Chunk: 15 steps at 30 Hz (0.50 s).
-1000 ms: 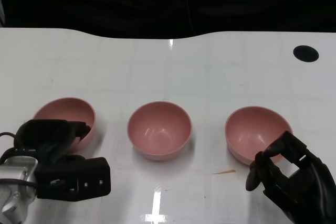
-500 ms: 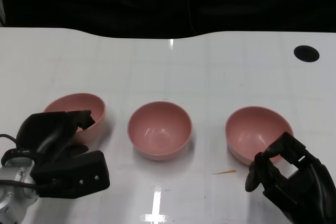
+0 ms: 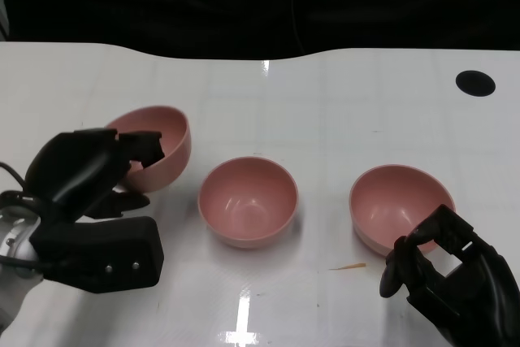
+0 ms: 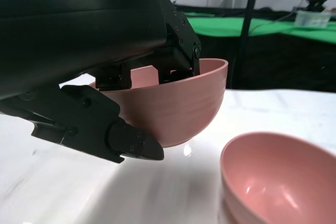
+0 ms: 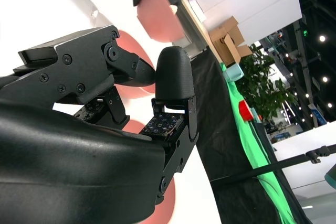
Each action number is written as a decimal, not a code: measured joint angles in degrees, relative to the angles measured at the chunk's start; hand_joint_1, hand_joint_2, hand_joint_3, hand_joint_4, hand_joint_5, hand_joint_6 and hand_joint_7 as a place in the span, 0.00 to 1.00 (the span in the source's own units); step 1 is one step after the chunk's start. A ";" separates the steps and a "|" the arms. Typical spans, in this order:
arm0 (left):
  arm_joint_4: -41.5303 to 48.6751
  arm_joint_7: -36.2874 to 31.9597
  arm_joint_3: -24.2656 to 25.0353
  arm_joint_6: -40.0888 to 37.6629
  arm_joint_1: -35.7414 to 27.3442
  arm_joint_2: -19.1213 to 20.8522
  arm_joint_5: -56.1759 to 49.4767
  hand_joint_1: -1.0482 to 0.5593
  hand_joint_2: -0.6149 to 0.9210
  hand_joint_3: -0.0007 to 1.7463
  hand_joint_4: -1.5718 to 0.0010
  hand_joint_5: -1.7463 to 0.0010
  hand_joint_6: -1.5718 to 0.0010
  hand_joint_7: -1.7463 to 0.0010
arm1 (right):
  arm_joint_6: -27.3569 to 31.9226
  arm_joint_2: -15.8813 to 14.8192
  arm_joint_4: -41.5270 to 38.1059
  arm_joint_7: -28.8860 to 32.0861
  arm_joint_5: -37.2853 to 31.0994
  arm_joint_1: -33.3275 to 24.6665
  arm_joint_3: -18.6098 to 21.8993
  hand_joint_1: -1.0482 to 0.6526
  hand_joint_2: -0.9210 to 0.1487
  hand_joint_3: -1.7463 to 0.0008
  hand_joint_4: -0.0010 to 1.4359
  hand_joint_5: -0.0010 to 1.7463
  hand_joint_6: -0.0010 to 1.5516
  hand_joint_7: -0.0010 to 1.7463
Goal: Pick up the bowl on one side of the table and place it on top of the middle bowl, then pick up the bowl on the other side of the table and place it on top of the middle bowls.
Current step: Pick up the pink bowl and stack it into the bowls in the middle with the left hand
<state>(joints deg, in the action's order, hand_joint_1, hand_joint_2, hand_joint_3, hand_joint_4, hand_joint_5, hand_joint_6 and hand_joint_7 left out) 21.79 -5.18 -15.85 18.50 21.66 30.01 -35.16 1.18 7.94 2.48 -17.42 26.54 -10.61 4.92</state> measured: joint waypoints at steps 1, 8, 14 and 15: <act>-1.16 0.51 0.30 -0.45 -0.11 0.05 -0.01 0.66 0.95 0.19 0.59 0.04 0.53 0.18 | 0.00 0.00 -0.01 0.00 0.01 0.00 0.01 0.58 0.18 0.53 0.56 1.00 0.46 0.86; -14.39 6.25 1.40 -4.11 -1.01 0.06 0.00 0.64 0.88 0.30 0.60 0.02 0.56 0.13 | 0.00 -0.02 -0.25 0.00 0.00 0.06 0.03 0.58 0.19 0.52 0.55 1.00 0.44 0.87; -21.58 9.47 1.15 -5.42 -1.38 -1.67 -0.06 0.62 0.90 0.28 0.61 0.00 0.60 0.07 | -0.02 -0.02 -0.90 -0.09 -0.02 0.23 0.03 0.58 0.19 0.52 0.56 1.00 0.45 0.86; -21.67 9.48 0.72 -4.91 -1.38 -1.94 -0.20 0.61 0.91 0.27 0.62 0.00 0.62 0.07 | -0.02 -0.02 -0.90 -0.10 0.00 0.23 0.03 0.58 0.19 0.52 0.56 1.00 0.45 0.86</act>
<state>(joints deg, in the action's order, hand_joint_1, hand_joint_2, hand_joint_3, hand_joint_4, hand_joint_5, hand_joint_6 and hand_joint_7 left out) 0.12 4.30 -15.13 13.59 20.28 28.07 -35.36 1.15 7.92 1.58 -17.52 26.53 -10.38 4.96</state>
